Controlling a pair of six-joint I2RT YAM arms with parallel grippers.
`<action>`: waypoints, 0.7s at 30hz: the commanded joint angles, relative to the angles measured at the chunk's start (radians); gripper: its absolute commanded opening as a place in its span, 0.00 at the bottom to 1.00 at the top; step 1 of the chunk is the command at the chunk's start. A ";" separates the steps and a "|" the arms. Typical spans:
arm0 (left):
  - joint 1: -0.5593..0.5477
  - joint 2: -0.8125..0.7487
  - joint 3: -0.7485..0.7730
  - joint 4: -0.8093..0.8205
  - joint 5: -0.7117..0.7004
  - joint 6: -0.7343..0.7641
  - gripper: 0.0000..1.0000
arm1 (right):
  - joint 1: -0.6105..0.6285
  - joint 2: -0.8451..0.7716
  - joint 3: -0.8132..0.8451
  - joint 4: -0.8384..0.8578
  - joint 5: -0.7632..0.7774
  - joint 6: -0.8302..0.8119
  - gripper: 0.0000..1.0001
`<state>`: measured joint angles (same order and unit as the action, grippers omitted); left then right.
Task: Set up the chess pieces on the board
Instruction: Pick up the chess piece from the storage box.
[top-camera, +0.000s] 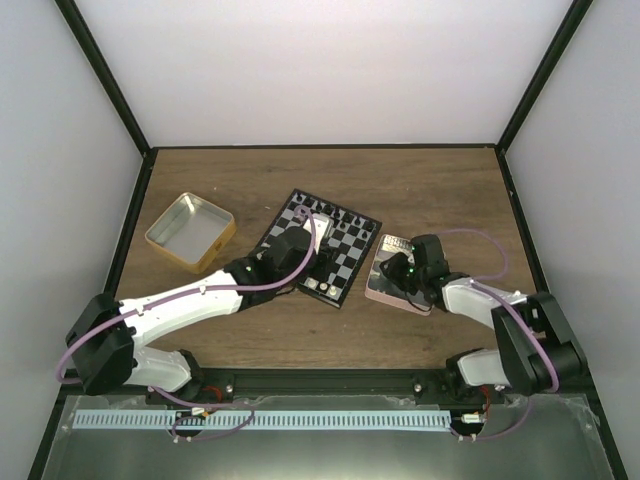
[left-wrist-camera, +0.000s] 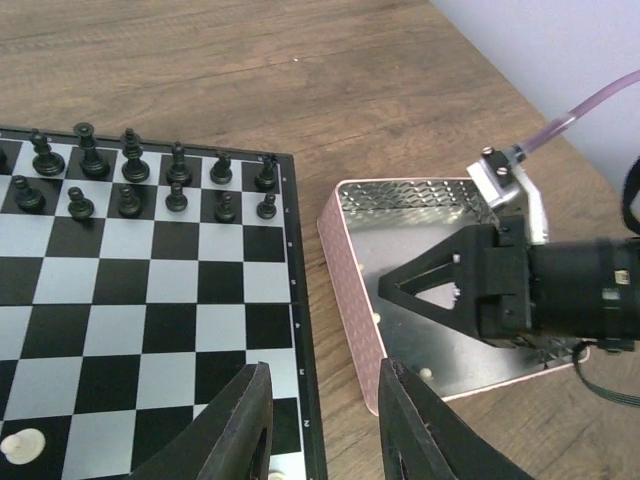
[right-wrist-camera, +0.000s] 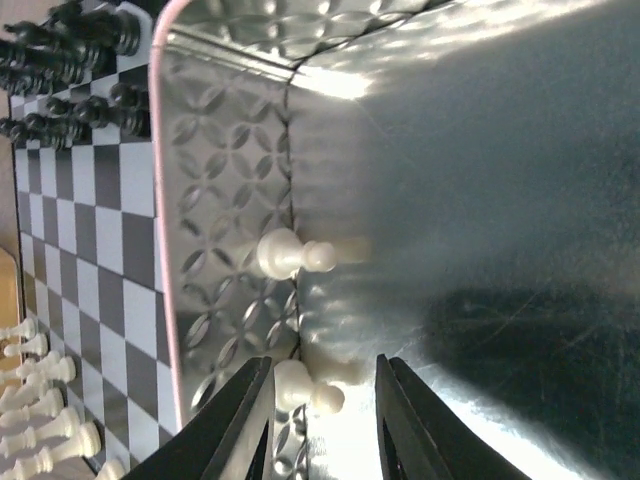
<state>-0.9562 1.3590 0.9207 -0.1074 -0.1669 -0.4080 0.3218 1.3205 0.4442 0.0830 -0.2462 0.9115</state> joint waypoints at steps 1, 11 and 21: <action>0.011 -0.005 -0.012 0.039 0.043 -0.036 0.32 | -0.008 0.057 0.049 0.068 0.046 0.079 0.30; 0.036 -0.011 -0.024 0.038 0.048 -0.022 0.32 | -0.008 0.154 0.079 0.091 0.085 0.053 0.26; 0.049 -0.015 -0.029 0.034 0.055 -0.016 0.32 | -0.009 0.202 0.110 0.102 0.102 0.016 0.21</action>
<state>-0.9142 1.3590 0.9039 -0.0971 -0.1219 -0.4267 0.3218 1.5105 0.5236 0.1898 -0.1795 0.9546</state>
